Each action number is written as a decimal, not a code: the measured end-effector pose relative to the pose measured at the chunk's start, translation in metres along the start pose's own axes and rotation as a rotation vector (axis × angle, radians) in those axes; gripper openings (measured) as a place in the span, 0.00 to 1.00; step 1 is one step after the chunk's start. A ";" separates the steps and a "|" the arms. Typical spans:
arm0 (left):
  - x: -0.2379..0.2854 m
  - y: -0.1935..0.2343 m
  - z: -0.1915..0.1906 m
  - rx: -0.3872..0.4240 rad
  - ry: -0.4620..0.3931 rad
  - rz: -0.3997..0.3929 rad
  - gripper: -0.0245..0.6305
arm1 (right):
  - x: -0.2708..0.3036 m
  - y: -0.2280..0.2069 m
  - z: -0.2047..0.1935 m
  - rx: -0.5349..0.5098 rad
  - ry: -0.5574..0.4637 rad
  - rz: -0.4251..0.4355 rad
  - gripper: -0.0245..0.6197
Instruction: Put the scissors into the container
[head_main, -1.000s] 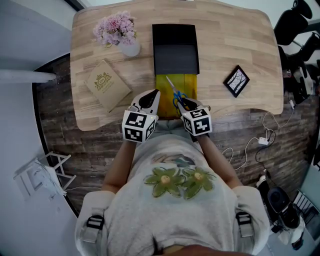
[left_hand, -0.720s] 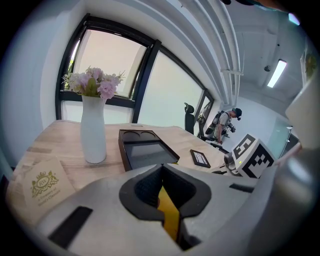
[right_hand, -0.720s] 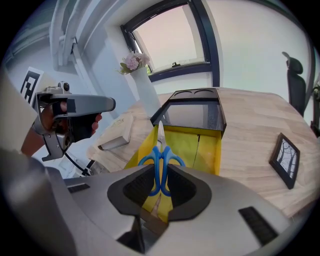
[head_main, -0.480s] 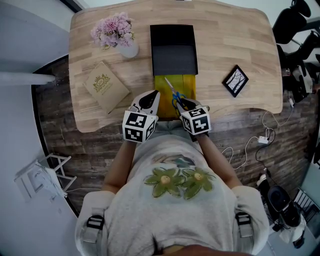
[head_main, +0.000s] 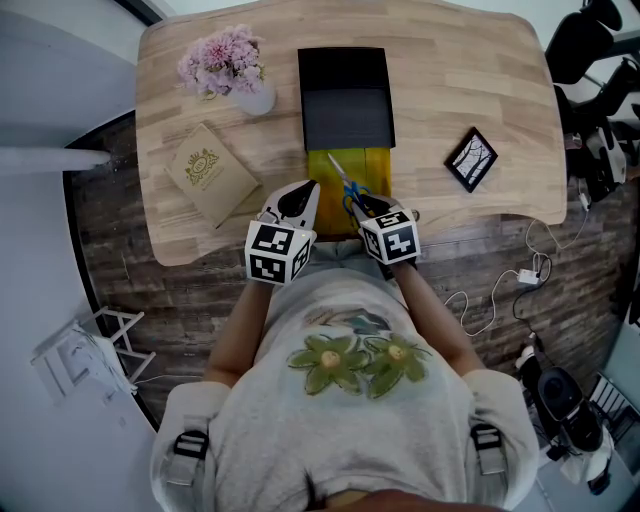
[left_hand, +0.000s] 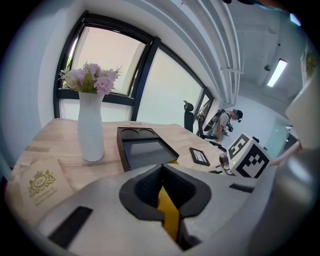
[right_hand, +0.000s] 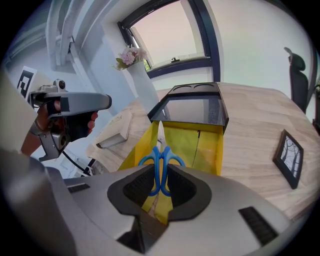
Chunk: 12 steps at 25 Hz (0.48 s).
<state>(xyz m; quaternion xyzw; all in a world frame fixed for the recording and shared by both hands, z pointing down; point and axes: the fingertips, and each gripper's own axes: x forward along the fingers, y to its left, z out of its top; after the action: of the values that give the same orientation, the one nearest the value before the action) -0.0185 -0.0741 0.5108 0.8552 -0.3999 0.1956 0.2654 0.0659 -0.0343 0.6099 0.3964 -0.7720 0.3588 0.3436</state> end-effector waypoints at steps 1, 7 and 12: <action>0.000 0.000 0.000 -0.001 0.001 0.001 0.05 | 0.001 0.000 0.000 0.000 0.003 0.001 0.16; 0.001 0.003 -0.001 -0.005 0.007 0.006 0.05 | 0.004 -0.002 -0.002 0.001 0.017 0.003 0.16; 0.002 0.004 -0.002 -0.006 0.008 0.007 0.05 | 0.005 -0.003 -0.002 -0.003 0.022 -0.002 0.16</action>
<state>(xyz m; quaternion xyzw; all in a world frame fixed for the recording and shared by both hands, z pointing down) -0.0209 -0.0761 0.5143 0.8522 -0.4026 0.1988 0.2687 0.0666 -0.0360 0.6158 0.3929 -0.7683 0.3617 0.3529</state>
